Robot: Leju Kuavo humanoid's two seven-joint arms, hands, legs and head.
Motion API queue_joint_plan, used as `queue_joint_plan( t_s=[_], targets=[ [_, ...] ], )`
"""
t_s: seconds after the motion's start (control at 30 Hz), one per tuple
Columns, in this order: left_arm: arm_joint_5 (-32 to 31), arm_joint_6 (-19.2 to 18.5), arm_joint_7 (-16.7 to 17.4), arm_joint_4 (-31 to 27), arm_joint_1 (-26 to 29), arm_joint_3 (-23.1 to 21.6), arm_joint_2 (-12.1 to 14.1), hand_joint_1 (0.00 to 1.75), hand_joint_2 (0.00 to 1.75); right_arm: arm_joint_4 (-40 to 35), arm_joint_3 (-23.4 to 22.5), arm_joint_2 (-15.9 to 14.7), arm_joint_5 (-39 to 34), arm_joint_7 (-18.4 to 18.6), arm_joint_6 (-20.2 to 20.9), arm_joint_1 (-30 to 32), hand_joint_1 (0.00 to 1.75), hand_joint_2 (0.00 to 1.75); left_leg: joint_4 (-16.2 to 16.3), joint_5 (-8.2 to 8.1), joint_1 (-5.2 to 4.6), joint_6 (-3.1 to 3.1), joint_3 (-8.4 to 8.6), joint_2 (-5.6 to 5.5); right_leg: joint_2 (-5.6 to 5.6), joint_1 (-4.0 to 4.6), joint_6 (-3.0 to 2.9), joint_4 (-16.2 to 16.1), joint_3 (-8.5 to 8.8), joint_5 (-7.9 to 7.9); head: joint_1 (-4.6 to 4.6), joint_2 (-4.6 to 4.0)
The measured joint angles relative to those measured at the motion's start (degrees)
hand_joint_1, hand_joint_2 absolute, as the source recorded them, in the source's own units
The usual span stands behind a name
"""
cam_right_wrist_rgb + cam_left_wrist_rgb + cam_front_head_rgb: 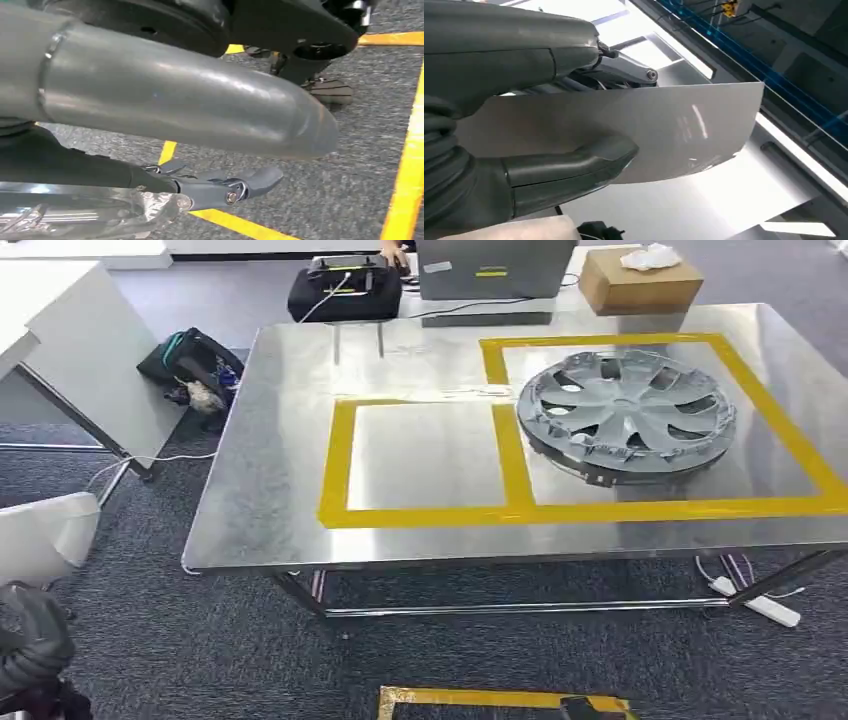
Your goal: Take the parts from the cabinet and place them on the table.
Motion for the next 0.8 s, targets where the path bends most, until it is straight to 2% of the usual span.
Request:
queue_joint_plan(
  t_s=[0.03, 0.07, 0.1, 0.13, 0.17, 0.2, 0.23, 0.27, 0.3, 0.33, 0.37, 0.43, 0.47, 0.53, 0.57, 0.6, 0.63, 0.67, 0.73, 0.77, 0.8],
  targets=[
    [0.1, -0.1, 0.0, 0.0, 0.0, 0.0, 0.0, 1.75, 1.75, 0.0, 0.0, 0.0, 0.0, -0.1, 0.0, 0.0, 0.0, 0.0, 5.1, -1.94, -0.01, -0.09, -3.01, 0.01, -0.03, 0.04, -0.24, 0.0, 0.07, -0.18, -0.11, 0.0],
    [0.1, -0.2, 0.0, 0.0, 0.0, 0.0, 0.1, 1.75, 1.75, 0.0, 0.0, 0.0, 0.0, -0.1, -0.1, 0.0, 0.0, 0.0, 9.5, -2.96, -0.02, -0.08, -5.95, 0.01, -0.06, 0.12, -0.44, 0.0, 0.22, -0.38, -0.11, 0.0],
    [0.1, -0.5, 0.0, 0.1, 0.0, 0.0, 0.1, 1.75, 1.75, 0.0, 0.0, 0.0, 0.0, -0.1, -0.2, 0.1, 0.0, 0.0, 10.5, -2.39, -0.02, 0.03, -7.21, 0.01, -0.04, 0.18, -0.52, 0.0, 0.41, -0.55, -0.07, 0.0],
    [0.1, -0.6, 0.0, 0.2, 0.0, 0.0, 0.1, 1.75, 1.75, 0.0, 0.0, 0.0, 0.0, -0.1, -0.3, 0.1, 0.0, 0.0, 9.3, -0.27, -0.06, 0.28, -7.25, 0.01, 0.04, 0.23, -0.51, 0.0, 0.77, -0.76, -0.11, 0.0],
    [0.1, -0.7, 0.0, 0.2, 0.0, 0.0, 0.1, 1.75, 1.75, 0.0, 0.0, 0.0, -0.1, 0.0, -0.3, 0.1, 0.0, 0.0, 6.1, 2.6, -0.12, 0.62, -6.2, 0.01, 0.15, 0.28, -0.5, 0.0, 1.2, -0.99, -0.09, 0.0],
    [0.1, -0.8, 0.0, 0.3, -0.1, -0.1, 0.1, 1.75, 1.75, 0.0, 0.0, -0.1, -0.1, 0.2, -0.3, 0.1, 0.0, 0.0, 1.2, 5.88, -0.26, 1.1, -4.32, 0.01, 0.23, 0.35, -0.42, -0.1, 1.7, -1.26, -0.11, 0.0],
    [0.1, -0.9, 0.0, 0.3, -0.2, -0.2, 0.1, 1.75, 1.75, 0.0, 0.0, -0.1, -0.1, 0.4, -0.3, 0.1, 0.0, 0.0, -3.5, 8.44, -0.53, 1.74, -2.42, 0.05, 0.27, 0.34, -0.28, -0.1, 2.13, -1.52, -0.09, 0.0],
    [0.1, -1.0, 0.0, 0.3, -0.3, -0.3, 0.2, 1.75, 1.75, 0.0, 0.0, -0.1, -0.1, 0.6, -0.4, 0.0, 0.0, 0.0, -5.8, 8.42, -1.0, 2.22, -1.48, 0.17, 0.29, 0.58, 0.1, 0.0, 1.8, -1.88, -0.02, 0.0],
    [0.2, -1.1, 0.0, 0.3, -0.5, -0.4, 0.2, 1.75, 1.75, 0.0, 0.0, -0.1, -0.1, 0.8, -0.4, 0.0, 0.0, 0.0, -7.2, 7.45, -0.92, 2.1, -0.76, 0.22, 0.42, 0.62, 0.44, 0.0, 1.89, -2.21, -0.13, 0.0],
    [0.3, -1.4, 0.0, 0.4, -0.5, -0.5, 0.2, 1.75, 1.75, 0.0, 0.0, -0.1, -0.2, 1.0, -0.5, 0.1, 0.0, 0.0, -7.1, 7.47, -1.03, 1.93, -0.83, 0.18, 0.29, 0.5, 0.73, -0.3, 1.94, -2.17, 0.02, 0.0],
    [0.5, -1.5, 0.0, 0.4, -0.5, -0.5, 0.2, 1.75, 1.75, 0.0, 0.0, -0.1, -0.2, 1.0, -0.5, 0.1, 0.0, 0.0, -7.2, 7.34, -1.08, 2.13, -0.79, 0.1, 0.18, 0.41, 1.09, -0.8, 1.98, -2.19, -0.16, 0.0],
    [1.0, -1.8, 0.0, 0.5, -0.6, -0.7, 0.2, 1.75, 1.75, 0.0, 0.0, -0.2, -0.5, 0.9, -0.5, 0.0, 0.0, 0.0, -8.4, 7.81, -0.42, 2.34, 0.22, 0.07, 0.0, 0.48, 1.75, -0.4, 2.57, -2.59, -0.09, 0.0],
    [1.2, -1.8, 0.0, 0.5, -0.9, -0.9, 0.2, 1.75, 1.75, 0.0, 0.0, -0.2, -0.5, 0.5, -0.6, -0.1, 0.0, 0.0, -8.6, 7.64, -0.39, 2.64, 0.54, 0.08, -0.08, 0.66, 1.96, 1.7, 1.63, -3.77, 0.18, 0.0],
    [1.6, -1.8, 0.0, 0.8, -1.5, -1.3, 0.3, 1.75, 1.75, 0.0, 0.0, -0.3, -0.5, 0.2, -0.6, -0.1, 0.0, 0.0, -8.6, 7.29, -0.33, 3.05, 0.98, 0.2, -0.11, 0.46, 2.34, 10.9, -3.43, -7.99, 0.26, 0.0],
    [1.7, -1.9, 0.0, 1.0, -1.7, -1.6, 0.3, 1.75, 1.75, 0.0, 0.0, -0.3, -0.5, 0.1, -0.6, 0.0, 0.0, 0.0, -8.6, 7.2, -0.32, 3.07, 1.15, 0.23, -0.12, 0.46, 2.51, 14.8, -5.83, -9.23, 0.37, 0.0],
    [1.8, -1.9, 0.0, 1.2, -1.9, -1.9, 0.3, 1.75, 1.75, 0.0, 0.0, -0.3, -0.6, 0.0, -0.7, 0.1, 0.0, 0.0, -8.6, 6.98, -0.32, 3.07, 1.39, 0.22, -0.12, 0.41, 2.64, 16.7, -7.38, -9.15, 0.35, 0.0],
    [1.9, -1.9, 0.0, 1.5, -2.2, -2.2, 0.5, 1.75, 1.75, 0.0, 0.0, -0.5, -0.7, -0.2, -0.9, 0.2, 0.0, 0.0, -8.6, 6.71, -0.29, 3.04, 1.67, 0.16, -0.13, 0.29, 2.76, 16.0, -7.62, -7.66, 0.33, 0.0],
    [2.1, -1.9, 0.0, 1.7, -2.5, -2.6, 0.6, 1.75, 1.75, 0.0, 0.0, -0.7, -0.7, -0.5, -1.0, 0.2, 0.0, 0.0, -8.5, 6.4, -0.21, 2.84, 2.08, 0.07, -0.15, 0.17, 2.9, 12.7, -6.59, -4.95, 0.37, 0.0],
    [2.0, -1.9, 0.0, 2.1, -3.1, -3.2, 0.9, 1.75, 1.75, 0.0, 0.0, -1.1, -0.5, -1.5, -1.0, 0.0, 0.0, 0.0, -8.5, 5.58, 0.05, 2.22, 3.26, -0.01, -0.29, -0.08, 3.2, 2.3, -2.12, 1.07, 0.39, 0.0],
    [2.2, -2.5, 0.0, 2.3, -3.5, -3.5, 1.0, 1.75, 1.75, 0.0, 0.0, -1.1, -0.1, -1.5, -1.0, 0.0, 0.0, 0.0, -8.4, 5.15, -0.22, 1.75, 3.5, -0.05, -0.35, 0.04, 3.26, 0.1, -0.94, 1.11, 0.44, 0.0],
    [2.7, -3.1, 0.0, 2.5, -4.0, -3.6, 1.2, 1.75, 1.75, 0.0, 0.0, -1.1, 0.1, -1.4, -0.8, -0.1, 0.0, 0.0, -8.1, 4.79, -0.39, 1.54, 3.51, -0.21, 0.06, -0.11, 2.45, -0.4, -0.28, 1.37, 0.31, 0.0]
  ],
)
